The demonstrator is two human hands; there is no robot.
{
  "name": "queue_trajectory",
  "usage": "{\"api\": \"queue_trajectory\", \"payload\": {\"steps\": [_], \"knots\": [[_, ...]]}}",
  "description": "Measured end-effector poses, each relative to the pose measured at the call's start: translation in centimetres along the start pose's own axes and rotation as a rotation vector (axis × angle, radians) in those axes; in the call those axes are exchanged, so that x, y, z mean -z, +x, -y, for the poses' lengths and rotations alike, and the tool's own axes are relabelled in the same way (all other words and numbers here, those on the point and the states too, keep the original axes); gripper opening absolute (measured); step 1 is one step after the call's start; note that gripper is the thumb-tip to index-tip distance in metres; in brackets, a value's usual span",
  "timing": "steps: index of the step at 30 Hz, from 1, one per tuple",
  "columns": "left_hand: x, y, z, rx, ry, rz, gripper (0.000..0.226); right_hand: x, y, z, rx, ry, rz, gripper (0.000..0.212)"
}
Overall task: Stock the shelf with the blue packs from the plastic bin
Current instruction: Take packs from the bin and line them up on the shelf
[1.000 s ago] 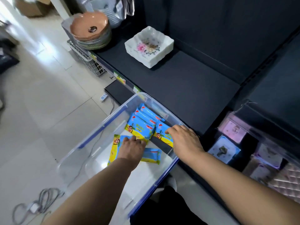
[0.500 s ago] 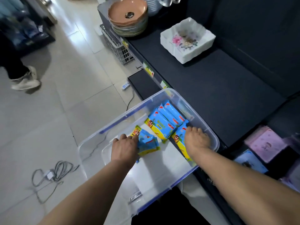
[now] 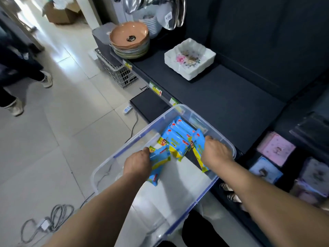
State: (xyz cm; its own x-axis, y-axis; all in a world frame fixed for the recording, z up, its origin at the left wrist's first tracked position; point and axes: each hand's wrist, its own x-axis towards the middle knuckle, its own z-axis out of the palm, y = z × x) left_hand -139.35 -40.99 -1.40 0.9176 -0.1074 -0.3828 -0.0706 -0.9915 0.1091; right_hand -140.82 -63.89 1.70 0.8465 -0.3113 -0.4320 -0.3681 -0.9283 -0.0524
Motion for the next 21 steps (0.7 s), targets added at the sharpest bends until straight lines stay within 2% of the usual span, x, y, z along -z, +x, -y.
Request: {"api": "queue_trajectory", "payload": {"steps": [3,6,14,18,21], "knots": [[1.2,-0.3,0.1,-0.088,-0.016,0.002,0.023,0.8,-2.5,0.3,0.06,0.026,-0.121,0.053],[2.6,-0.7,0.3,-0.197,-0.003,0.003,0.026,1.6,-6.2,0.7,0.087,0.035,-0.25,0.05],[6.2,-3.2,-0.4,-0.488,0.05,-0.072,0.031,1.1,-16.2,0.4,-0.058,0.088,-0.45,0.049],[8.3,-5.2,-3.1,-0.63,0.085,-0.139,0.033,1.3,-21.0,-1.4,-0.182,0.079,-0.558,0.053],[10.2,-7.6,-6.4,-0.73,0.058,-0.183,0.03,2.4,-24.2,-3.1,-0.255,0.065,-0.654,0.047]]}}
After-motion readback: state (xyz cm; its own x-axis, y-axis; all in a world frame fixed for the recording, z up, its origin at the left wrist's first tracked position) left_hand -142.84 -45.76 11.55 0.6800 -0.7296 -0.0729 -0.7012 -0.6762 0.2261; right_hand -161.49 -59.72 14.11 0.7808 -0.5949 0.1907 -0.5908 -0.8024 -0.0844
